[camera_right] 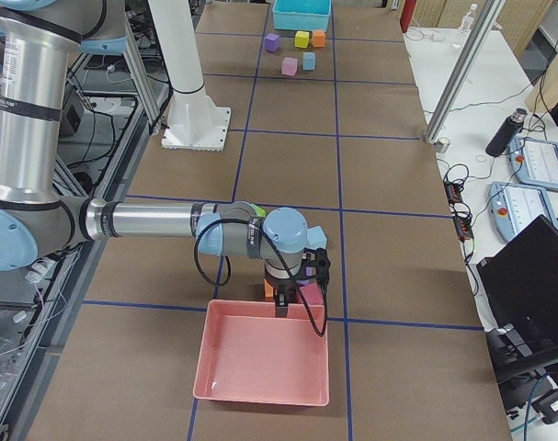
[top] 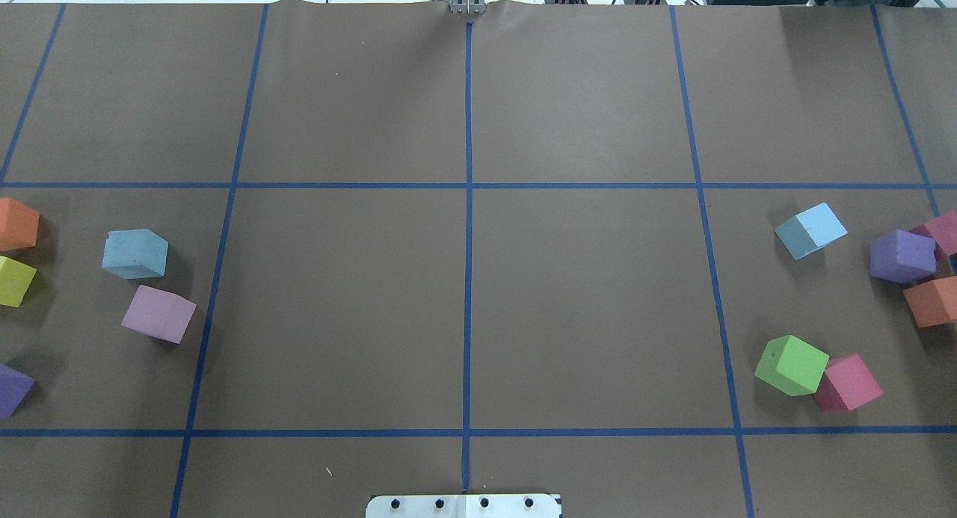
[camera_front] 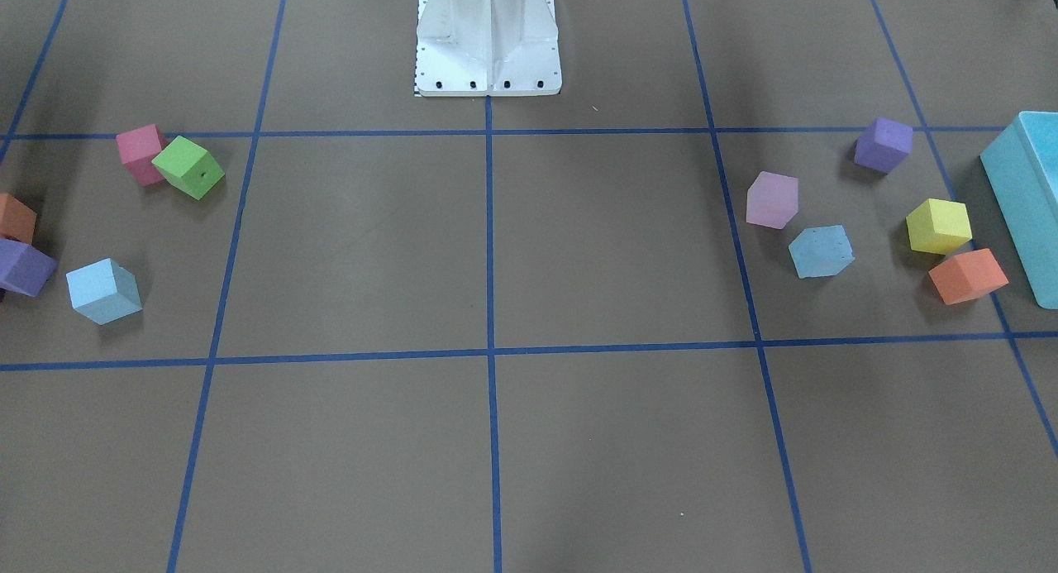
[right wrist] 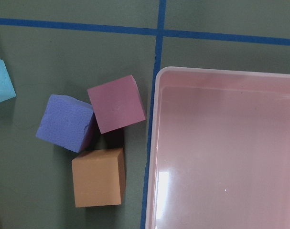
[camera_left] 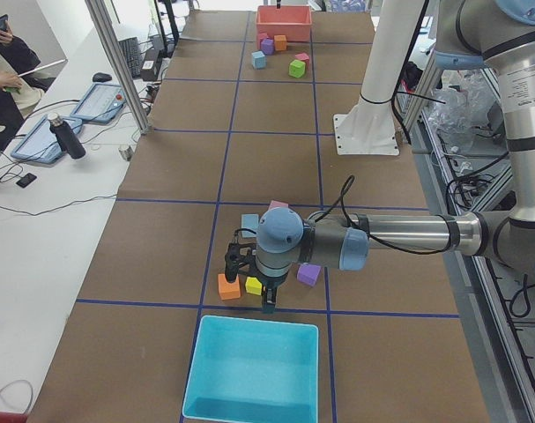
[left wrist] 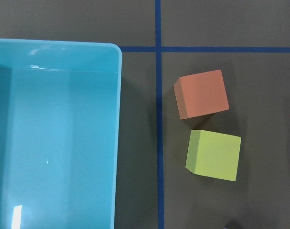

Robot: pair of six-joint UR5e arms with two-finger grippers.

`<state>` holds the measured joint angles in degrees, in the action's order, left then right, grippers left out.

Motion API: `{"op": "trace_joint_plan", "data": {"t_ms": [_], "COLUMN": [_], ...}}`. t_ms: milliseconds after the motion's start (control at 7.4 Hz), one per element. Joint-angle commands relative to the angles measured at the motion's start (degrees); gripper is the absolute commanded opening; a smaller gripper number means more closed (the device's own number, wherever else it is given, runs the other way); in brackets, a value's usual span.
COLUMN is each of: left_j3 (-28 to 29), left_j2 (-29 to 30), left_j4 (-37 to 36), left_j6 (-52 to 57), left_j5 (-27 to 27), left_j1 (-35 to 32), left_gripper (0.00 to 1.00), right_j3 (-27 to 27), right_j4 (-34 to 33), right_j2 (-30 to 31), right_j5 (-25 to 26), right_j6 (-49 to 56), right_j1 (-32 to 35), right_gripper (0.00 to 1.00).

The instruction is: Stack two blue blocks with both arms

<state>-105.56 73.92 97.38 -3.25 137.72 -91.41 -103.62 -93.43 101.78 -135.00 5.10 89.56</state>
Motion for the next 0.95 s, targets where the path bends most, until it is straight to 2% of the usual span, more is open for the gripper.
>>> {"op": "trace_joint_plan", "data": {"t_ms": [0, 135, 541, 811], "left_j3": [0.0, 0.0, 0.0, 0.0], "left_j2": [0.2, 0.3, 0.4, 0.3], "left_j4": [-0.1, 0.0, 0.0, 0.0], "left_j6": [-0.3, -0.4, -0.4, -0.4], "left_j5": [-0.1, 0.0, 0.0, 0.0], "left_j1": [0.0, 0.0, 0.0, 0.0], "left_gripper": [0.98, 0.98, 0.98, 0.98], "right_j3": [-0.4, -1.1, -1.7, 0.6], "right_j4": [0.0, 0.1, 8.9, 11.4], "right_j2": [-0.4, -0.6, -0.7, -8.7], "right_j5": [-0.9, -3.3, -4.6, -4.7], "right_j6": [-0.1, 0.5, 0.0, -0.3], "right_j1": [0.0, 0.0, -1.0, -8.3], "right_gripper": [1.0, 1.0, 1.0, 1.0]}}
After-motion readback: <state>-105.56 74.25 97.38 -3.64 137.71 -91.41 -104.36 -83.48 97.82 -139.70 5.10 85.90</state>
